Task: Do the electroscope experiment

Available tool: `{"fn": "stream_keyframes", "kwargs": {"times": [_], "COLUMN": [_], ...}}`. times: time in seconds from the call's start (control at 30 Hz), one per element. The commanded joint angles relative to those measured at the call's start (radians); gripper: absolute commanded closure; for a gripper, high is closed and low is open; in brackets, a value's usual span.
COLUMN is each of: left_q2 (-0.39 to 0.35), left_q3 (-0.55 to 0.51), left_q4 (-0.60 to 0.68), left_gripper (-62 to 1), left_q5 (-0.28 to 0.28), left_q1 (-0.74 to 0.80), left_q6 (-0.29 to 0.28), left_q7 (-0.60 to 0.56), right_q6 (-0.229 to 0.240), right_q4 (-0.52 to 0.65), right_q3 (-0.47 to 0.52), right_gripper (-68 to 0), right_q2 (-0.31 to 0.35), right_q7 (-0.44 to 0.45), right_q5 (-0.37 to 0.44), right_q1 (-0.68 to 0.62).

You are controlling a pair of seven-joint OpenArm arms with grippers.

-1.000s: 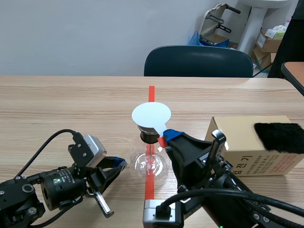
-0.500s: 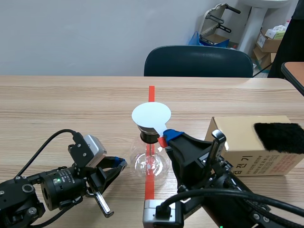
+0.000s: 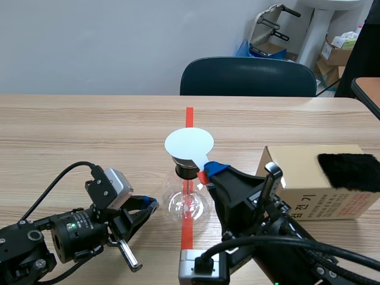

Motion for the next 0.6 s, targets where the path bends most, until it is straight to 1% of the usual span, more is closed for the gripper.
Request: {"fn": "stream_keyframes", "kwargs": {"times": [0.0, 0.23, 0.5, 0.57], "left_q2": [0.003, 0.003, 0.003, 0.003], "left_q3": [-0.002, -0.002, -0.002, -0.002], "left_q4": [0.014, 0.014, 0.014, 0.014], "left_gripper": [-2.9, -2.9, -2.9, -2.9], "left_q5": [-0.006, -0.006, -0.006, -0.006], "left_q1": [-0.003, -0.003, -0.003, -0.003], "left_q6": [-0.002, -0.002, -0.002, -0.002], "left_q7": [-0.014, -0.014, -0.014, -0.014], "right_q6": [-0.010, -0.010, -0.010, -0.010], "right_q4": [0.015, 0.015, 0.015, 0.015], "right_q3": [0.006, 0.006, 0.006, 0.006], "right_gripper": [-1.5, -1.5, -1.5, -1.5], "right_q2": [0.002, 0.002, 0.002, 0.002], "right_q7": [0.003, -0.002, -0.046, -0.076], "right_q5": [0.003, 0.003, 0.003, 0.003], "right_q1": [0.017, 0.017, 0.017, 0.017]}}
